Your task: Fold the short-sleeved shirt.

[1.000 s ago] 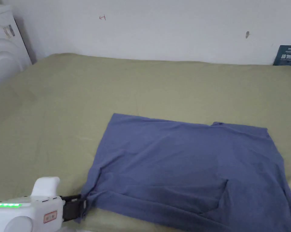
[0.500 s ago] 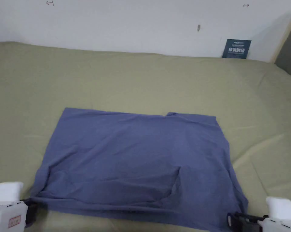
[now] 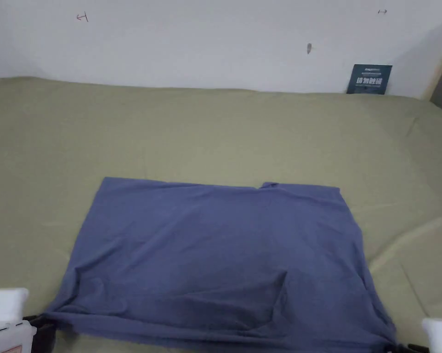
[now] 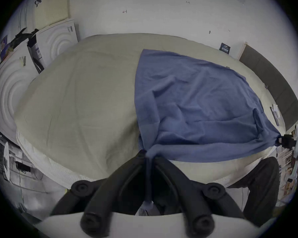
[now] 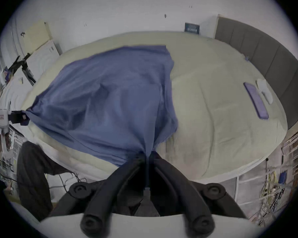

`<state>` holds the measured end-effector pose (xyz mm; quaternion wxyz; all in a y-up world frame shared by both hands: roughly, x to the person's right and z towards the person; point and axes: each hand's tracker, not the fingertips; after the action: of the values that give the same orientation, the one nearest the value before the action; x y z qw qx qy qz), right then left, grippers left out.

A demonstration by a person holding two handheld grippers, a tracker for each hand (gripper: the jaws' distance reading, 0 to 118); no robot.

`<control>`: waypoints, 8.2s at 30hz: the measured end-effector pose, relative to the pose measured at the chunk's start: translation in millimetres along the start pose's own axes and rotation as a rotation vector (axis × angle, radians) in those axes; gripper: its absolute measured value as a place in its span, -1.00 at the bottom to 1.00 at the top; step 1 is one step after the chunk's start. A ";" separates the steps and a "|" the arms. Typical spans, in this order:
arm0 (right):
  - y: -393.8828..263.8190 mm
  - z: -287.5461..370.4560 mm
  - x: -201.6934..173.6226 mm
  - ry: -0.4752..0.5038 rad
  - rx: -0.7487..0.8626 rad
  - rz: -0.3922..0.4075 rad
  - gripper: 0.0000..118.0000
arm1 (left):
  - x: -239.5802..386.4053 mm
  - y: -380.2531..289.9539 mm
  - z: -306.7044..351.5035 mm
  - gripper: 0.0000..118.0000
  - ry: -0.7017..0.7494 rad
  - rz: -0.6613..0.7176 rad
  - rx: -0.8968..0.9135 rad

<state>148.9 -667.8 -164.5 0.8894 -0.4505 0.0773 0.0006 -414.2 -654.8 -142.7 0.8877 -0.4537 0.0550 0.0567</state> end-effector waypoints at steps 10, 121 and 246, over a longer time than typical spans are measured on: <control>132.0 -28.7 -3.3 -0.010 0.101 0.024 -0.94 | -5.4 107.0 -24.7 -0.96 -0.053 -0.012 0.053; 151.2 -122.8 21.6 -0.114 0.066 -0.048 -1.00 | -7.5 186.9 -201.4 0.90 0.134 -0.006 -0.127; 26.3 95.3 -110.9 -0.189 0.627 -0.056 -1.00 | -143.1 33.0 -63.2 -0.81 -0.636 0.542 -0.244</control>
<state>50.6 -568.2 -114.8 0.9877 -0.1546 -0.0215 -0.0058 -563.3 -694.1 -184.5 0.7532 -0.4845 -0.1115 0.4306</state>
